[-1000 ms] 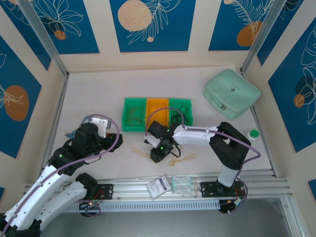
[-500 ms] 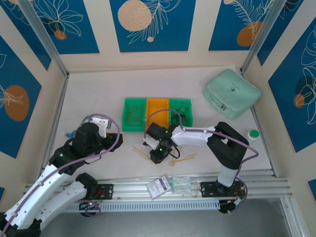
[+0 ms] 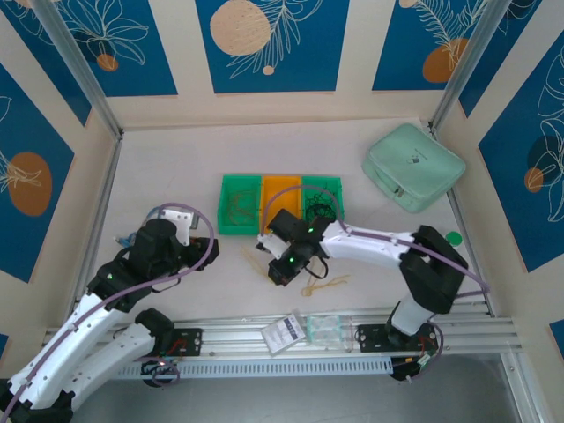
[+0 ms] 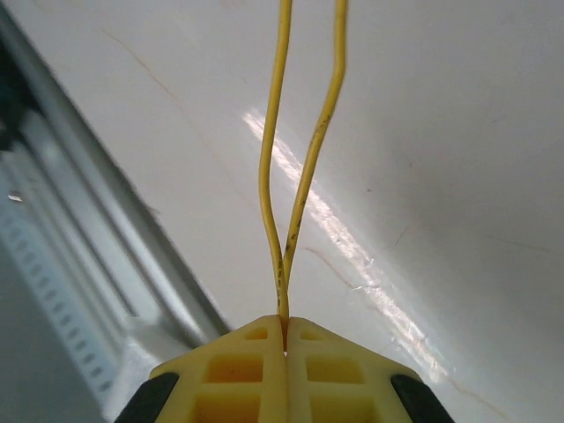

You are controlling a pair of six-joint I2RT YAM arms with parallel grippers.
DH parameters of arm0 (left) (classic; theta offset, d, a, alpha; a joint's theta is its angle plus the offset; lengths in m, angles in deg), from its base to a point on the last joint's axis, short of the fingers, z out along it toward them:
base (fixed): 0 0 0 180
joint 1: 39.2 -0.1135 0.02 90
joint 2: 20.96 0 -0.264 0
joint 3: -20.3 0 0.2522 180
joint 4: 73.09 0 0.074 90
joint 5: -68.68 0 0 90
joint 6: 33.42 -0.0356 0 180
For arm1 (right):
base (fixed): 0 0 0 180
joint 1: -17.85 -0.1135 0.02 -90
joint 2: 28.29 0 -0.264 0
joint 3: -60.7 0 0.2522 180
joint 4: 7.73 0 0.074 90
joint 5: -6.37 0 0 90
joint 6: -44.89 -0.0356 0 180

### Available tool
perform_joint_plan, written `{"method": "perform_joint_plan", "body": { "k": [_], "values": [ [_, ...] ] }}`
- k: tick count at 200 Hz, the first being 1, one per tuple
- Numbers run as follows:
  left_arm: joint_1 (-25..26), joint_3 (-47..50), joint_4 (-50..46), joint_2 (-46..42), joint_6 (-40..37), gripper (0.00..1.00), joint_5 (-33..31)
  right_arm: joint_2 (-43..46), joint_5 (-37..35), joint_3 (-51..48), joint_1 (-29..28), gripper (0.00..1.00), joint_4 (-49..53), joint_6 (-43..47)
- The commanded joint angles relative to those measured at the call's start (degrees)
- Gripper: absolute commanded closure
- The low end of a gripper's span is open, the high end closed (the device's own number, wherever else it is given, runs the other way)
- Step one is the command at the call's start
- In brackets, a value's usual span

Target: Untangle the cables

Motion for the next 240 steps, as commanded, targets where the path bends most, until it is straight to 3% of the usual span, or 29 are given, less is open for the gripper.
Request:
{"method": "perform_joint_plan", "body": {
  "k": [1,20,81,169,240],
  "values": [
    [0.1,-1.3,-1.9,0.7,-2.0,0.57,-1.3,6.5,2.8,2.9,1.9,1.00,2.7,-3.8],
    [0.1,-1.6,-1.6,1.0,-2.8,0.57,-1.1,9.3,1.7,5.1,4.5,1.00,4.7,-6.8],
    [0.1,-2.9,1.7,4.5,-5.8,0.57,2.6,9.2,-12.1,8.3,11.2,1.00,7.0,-19.7],
    [0.2,-4.6,7.4,11.8,-7.1,0.59,5.7,-8.3,-10.5,15.8,15.9,1.00,1.8,-24.0],
    [0.1,-3.1,8.2,12.4,-7.5,0.59,7.6,-15.7,-11.4,19.7,16.6,0.98,-0.2,-25.7]
  ]
}}
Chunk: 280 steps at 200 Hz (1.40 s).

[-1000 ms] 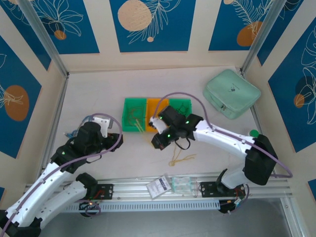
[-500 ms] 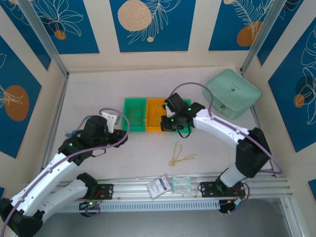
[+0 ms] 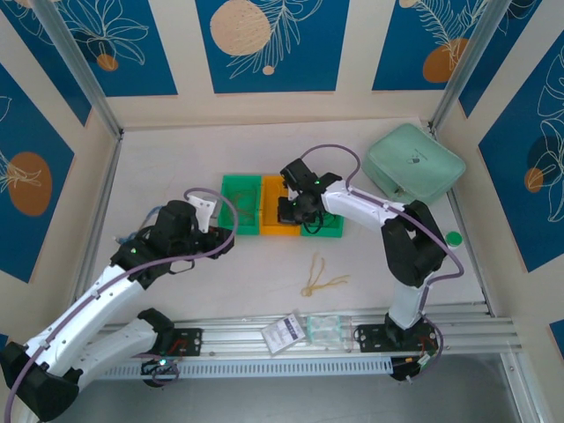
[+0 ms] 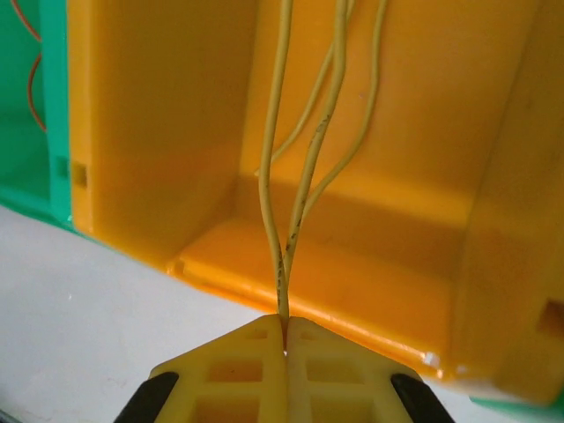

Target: Untangle the cables

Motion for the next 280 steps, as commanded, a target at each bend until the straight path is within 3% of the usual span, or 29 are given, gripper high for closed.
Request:
{"method": "perform_joint_plan", "body": {
  "k": [1,31,85,107,134,171,198,226,280],
  "values": [
    [0.2,0.0,1.3,-0.1,-1.8,0.59,1.8,-1.7,0.0,1.9,0.3,0.98,-0.6,-1.4],
    [0.1,0.3,0.7,-0.1,-2.3,0.59,1.2,-2.4,1.8,1.6,0.3,0.97,-2.3,-2.2],
    [0.1,0.1,1.1,0.9,-2.7,0.59,2.7,-0.5,3.6,1.2,0.7,0.75,-3.2,-2.3],
    [0.1,0.2,1.4,0.9,-2.6,0.72,4.1,2.8,3.9,-0.2,1.3,0.74,-2.9,-1.4],
    [1.2,1.1,3.0,1.4,-2.1,0.73,7.3,10.7,0.2,-3.7,2.0,0.74,2.9,1.5],
    [7.1,3.4,6.7,4.3,-1.7,0.72,8.1,21.7,-3.8,-12.0,3.2,0.74,16.3,4.5],
    [9.4,4.4,8.9,7.0,0.1,0.72,7.8,26.4,-2.9,-18.6,-1.8,0.74,22.1,4.6],
    [9.6,4.6,9.7,7.0,1.7,0.72,6.3,28.7,-3.9,-22.8,-10.0,0.74,24.1,-2.5],
    [9.6,3.4,6.3,5.5,2.2,0.72,3.8,25.7,-14.6,-21.9,-24.9,0.74,26.1,-13.7]
  ]
}}
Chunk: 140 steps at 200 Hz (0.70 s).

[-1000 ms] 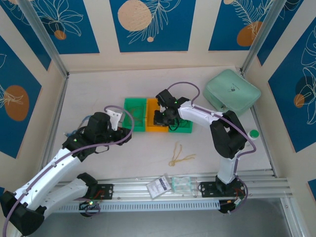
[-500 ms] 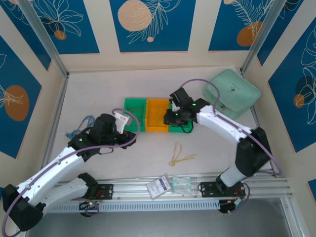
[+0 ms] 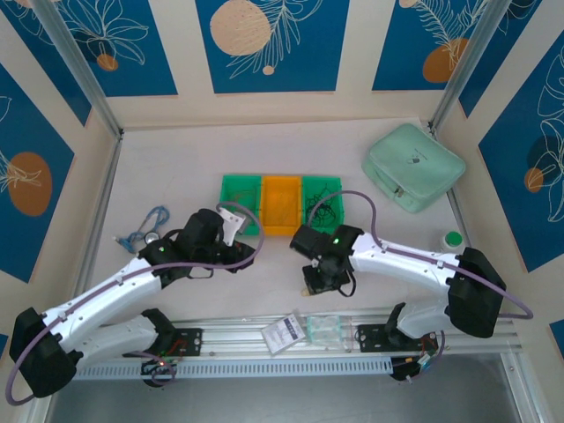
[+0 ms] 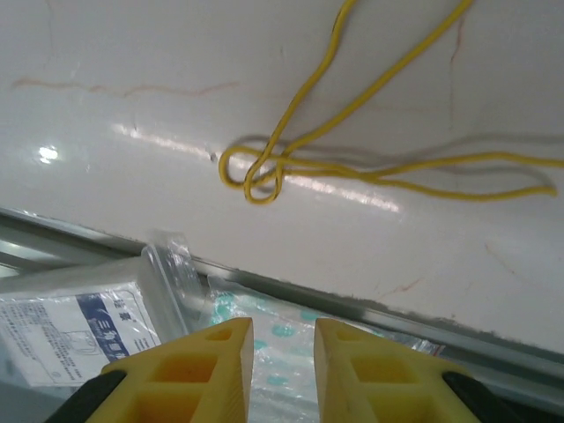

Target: Untangle the cables

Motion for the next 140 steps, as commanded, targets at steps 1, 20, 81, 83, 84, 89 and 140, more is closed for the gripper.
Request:
{"method": "perform_joint_plan", "body": {
  "k": [1,20,81,83,84,89,140],
  "values": [
    [0.3,-0.9,-1.1,-1.6,0.6,0.72,-1.5,-1.5,-6.1,1.8,-3.9,0.74,3.4,-6.7],
    [0.4,-1.0,-1.7,-2.2,0.7,0.72,-1.7,-4.7,-6.8,3.3,-5.7,0.74,3.3,-7.3],
    [0.3,-0.4,-3.3,-4.4,0.8,0.71,-2.9,-12.4,-3.4,5.3,-6.2,0.73,-2.5,-6.1],
    [0.3,-0.4,-3.4,-4.4,0.8,0.71,-2.9,-12.7,-3.4,5.3,-6.2,0.73,-2.6,-6.0],
    [0.3,-0.4,-3.5,-4.5,0.8,0.71,-2.9,-12.8,-3.3,5.4,-6.1,0.73,-2.6,-6.0],
    [0.3,-0.3,-3.6,-4.6,0.7,0.72,-3.0,-13.4,-3.2,5.5,-6.1,0.73,-2.8,-5.8],
    [0.4,-0.1,-4.0,-4.9,0.0,0.71,-3.5,-17.3,-3.2,6.8,-5.2,0.73,-3.4,-5.0]
  ]
}}
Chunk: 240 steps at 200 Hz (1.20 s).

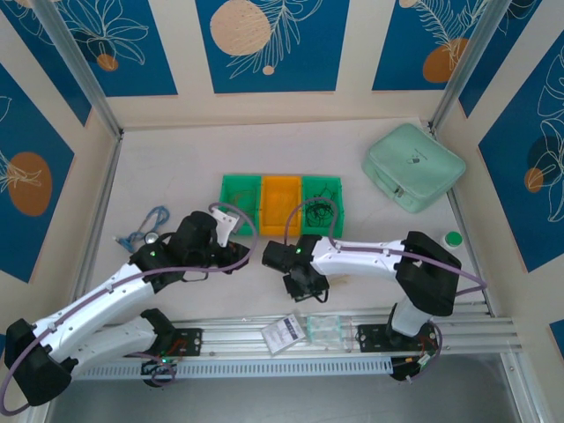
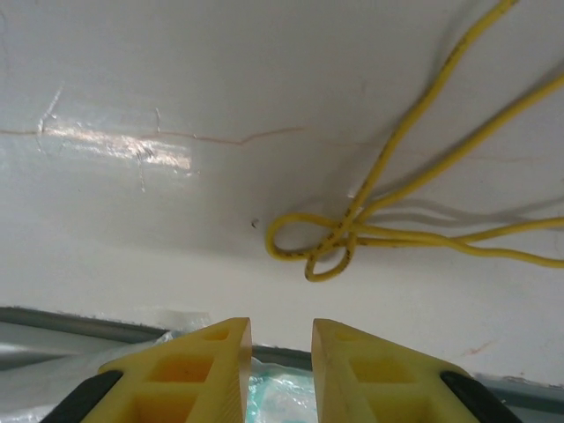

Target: Untangle the cables

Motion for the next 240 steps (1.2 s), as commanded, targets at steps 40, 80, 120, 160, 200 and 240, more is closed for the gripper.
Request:
{"method": "perform_joint_plan", "body": {
  "k": [40,80,120,160,200,240],
  "values": [
    [0.3,-0.1,-2.0,-0.9,-1.2,0.71,-1.4,-2.2,-2.2,2.1,0.6,0.74,2.6,-0.6],
    [0.3,0.0,-2.2,-1.0,-1.5,0.70,-1.7,-3.1,-1.8,1.9,1.0,0.74,2.5,-0.3],
    [0.3,-0.3,-2.8,-1.1,-1.9,0.70,-2.0,-4.1,-1.5,1.4,1.5,0.75,1.8,0.1],
    [0.3,-0.3,-3.4,-1.7,-2.0,0.70,-2.3,-4.9,-2.4,1.0,1.9,0.76,1.0,0.4],
    [0.3,-0.2,-3.6,-2.0,-2.0,0.69,-2.6,-6.1,-2.9,0.3,2.3,0.77,-0.1,1.4],
    [0.2,-0.1,-3.7,-1.9,-2.0,0.69,-2.7,-7.8,-2.0,-0.2,2.5,0.79,-1.1,1.7]
  ]
}}
